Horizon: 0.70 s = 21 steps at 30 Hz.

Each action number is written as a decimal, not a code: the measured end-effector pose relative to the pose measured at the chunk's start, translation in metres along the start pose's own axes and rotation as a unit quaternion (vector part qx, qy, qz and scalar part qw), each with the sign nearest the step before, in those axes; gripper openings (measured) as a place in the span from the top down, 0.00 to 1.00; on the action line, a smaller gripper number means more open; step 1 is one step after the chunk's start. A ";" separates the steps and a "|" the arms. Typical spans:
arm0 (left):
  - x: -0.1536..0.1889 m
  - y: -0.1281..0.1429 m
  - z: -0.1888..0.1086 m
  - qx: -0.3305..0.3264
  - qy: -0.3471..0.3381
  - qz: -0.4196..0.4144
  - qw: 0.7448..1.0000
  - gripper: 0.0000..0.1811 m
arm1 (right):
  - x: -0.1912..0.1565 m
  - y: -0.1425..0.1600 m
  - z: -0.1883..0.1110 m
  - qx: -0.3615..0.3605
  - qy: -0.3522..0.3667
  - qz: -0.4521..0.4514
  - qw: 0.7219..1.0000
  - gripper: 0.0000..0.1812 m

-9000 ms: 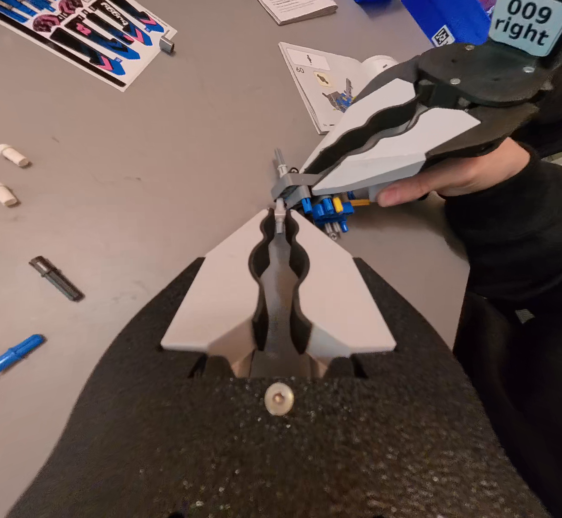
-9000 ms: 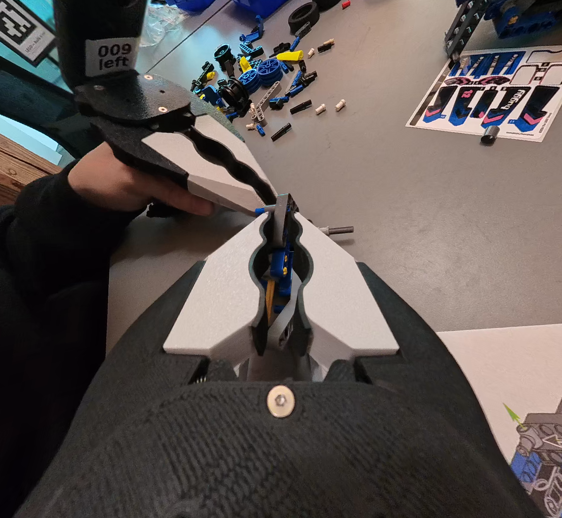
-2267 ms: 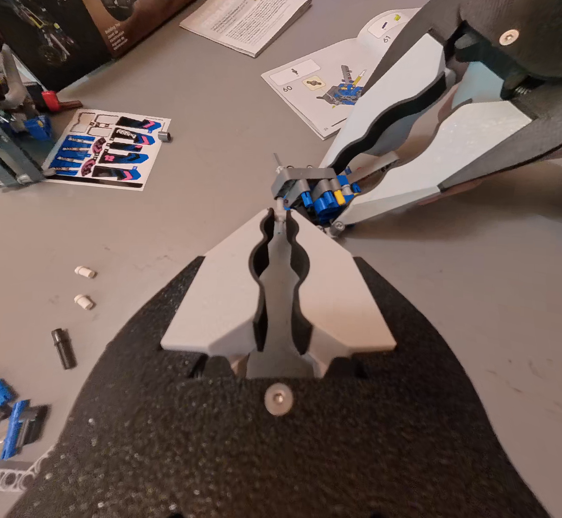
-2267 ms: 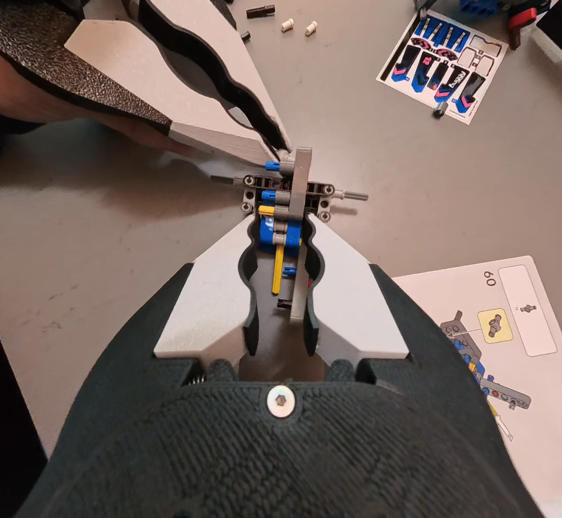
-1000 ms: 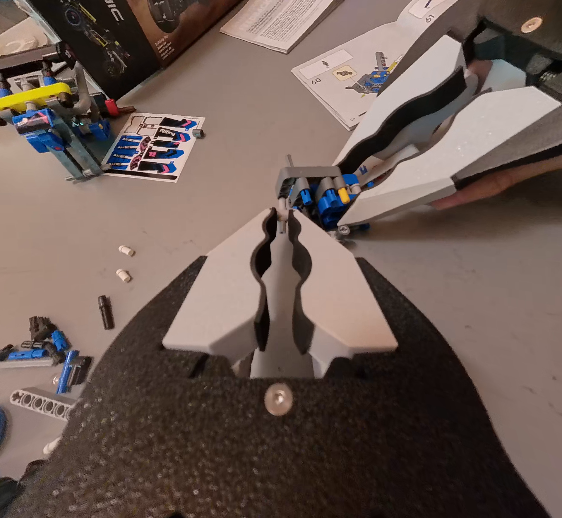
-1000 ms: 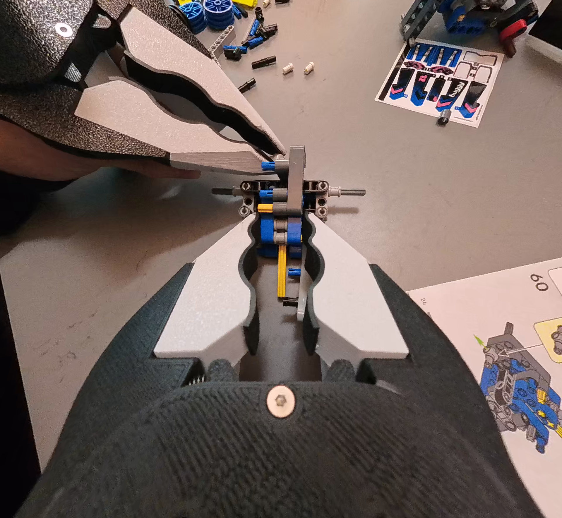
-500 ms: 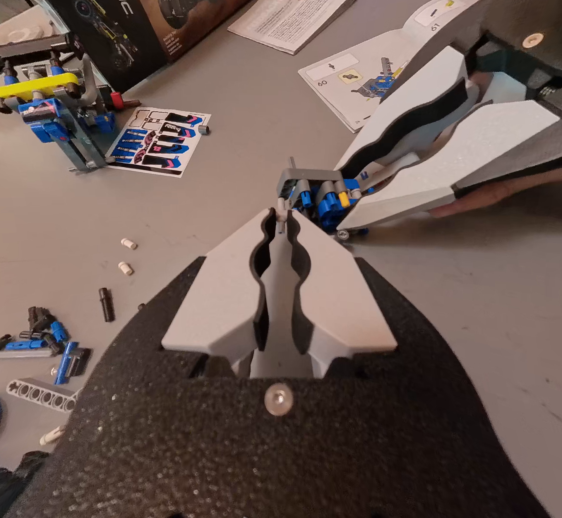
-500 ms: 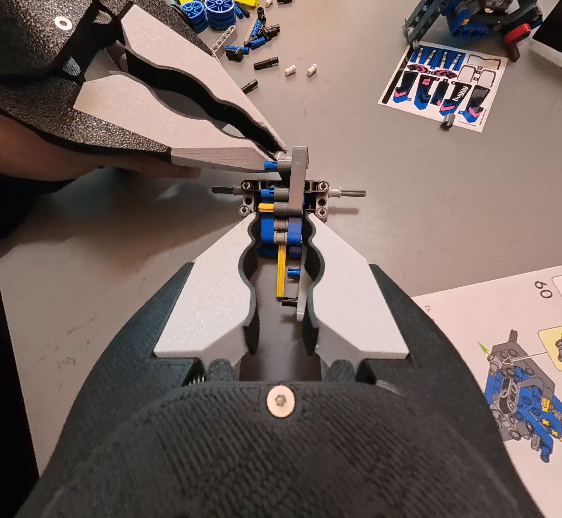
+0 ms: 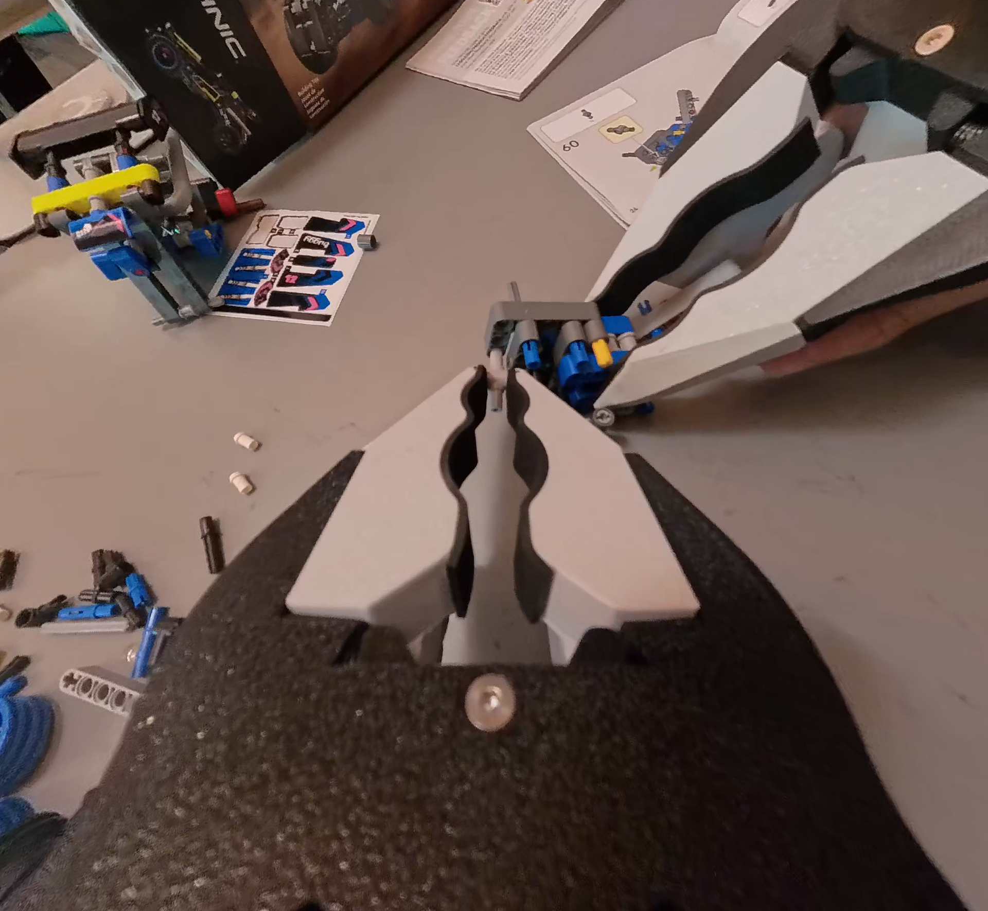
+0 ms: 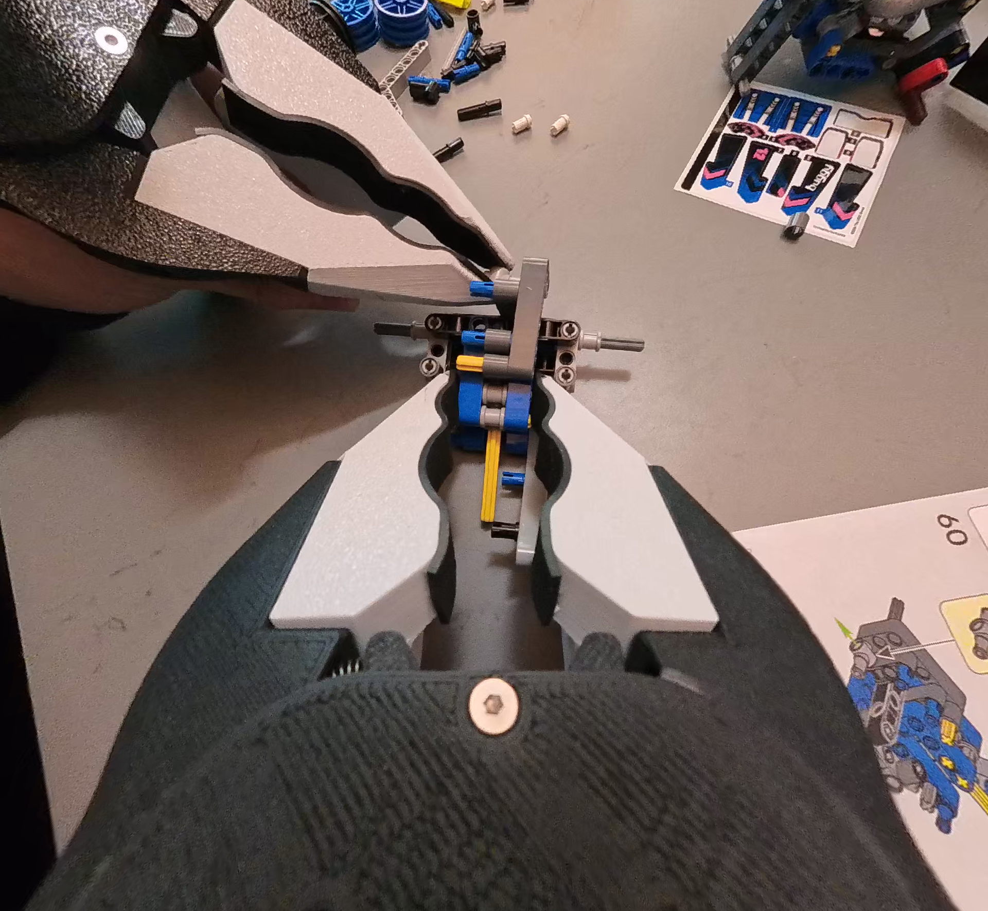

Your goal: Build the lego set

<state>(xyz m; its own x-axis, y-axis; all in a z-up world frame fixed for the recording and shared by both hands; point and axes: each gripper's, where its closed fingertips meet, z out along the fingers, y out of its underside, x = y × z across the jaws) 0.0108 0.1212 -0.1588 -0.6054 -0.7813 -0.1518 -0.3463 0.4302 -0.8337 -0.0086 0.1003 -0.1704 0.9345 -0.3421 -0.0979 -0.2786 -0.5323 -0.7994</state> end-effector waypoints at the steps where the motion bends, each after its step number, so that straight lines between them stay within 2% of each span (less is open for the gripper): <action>1: 0.000 0.000 0.000 0.001 -0.001 0.011 1.000 0.98 | 0.000 0.000 0.000 0.001 0.000 -0.001 1.000 0.86; 7: 0.000 -0.003 -0.001 0.018 0.011 0.060 0.998 0.98 | -0.001 0.000 -0.001 0.001 -0.014 -0.015 1.000 0.85; 10: -0.001 0.002 -0.002 0.007 0.013 0.045 0.999 0.97 | 0.000 0.000 0.000 0.000 -0.004 0.006 1.000 0.85; 18: -0.004 0.032 -0.003 -0.076 0.022 0.001 0.997 0.98 | 0.000 -0.001 0.001 0.002 -0.003 0.009 1.000 0.86; 21: -0.005 0.034 -0.002 -0.083 0.019 0.002 0.996 0.96 | 0.000 -0.001 0.001 0.002 -0.003 0.008 1.000 0.86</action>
<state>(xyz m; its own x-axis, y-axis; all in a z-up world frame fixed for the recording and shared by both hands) 0.0006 0.1401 -0.1852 -0.6328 -0.7631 -0.1310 -0.4566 0.5045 -0.7328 -0.0081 0.1015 -0.1703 0.9312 -0.3460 -0.1150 -0.2935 -0.5242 -0.7994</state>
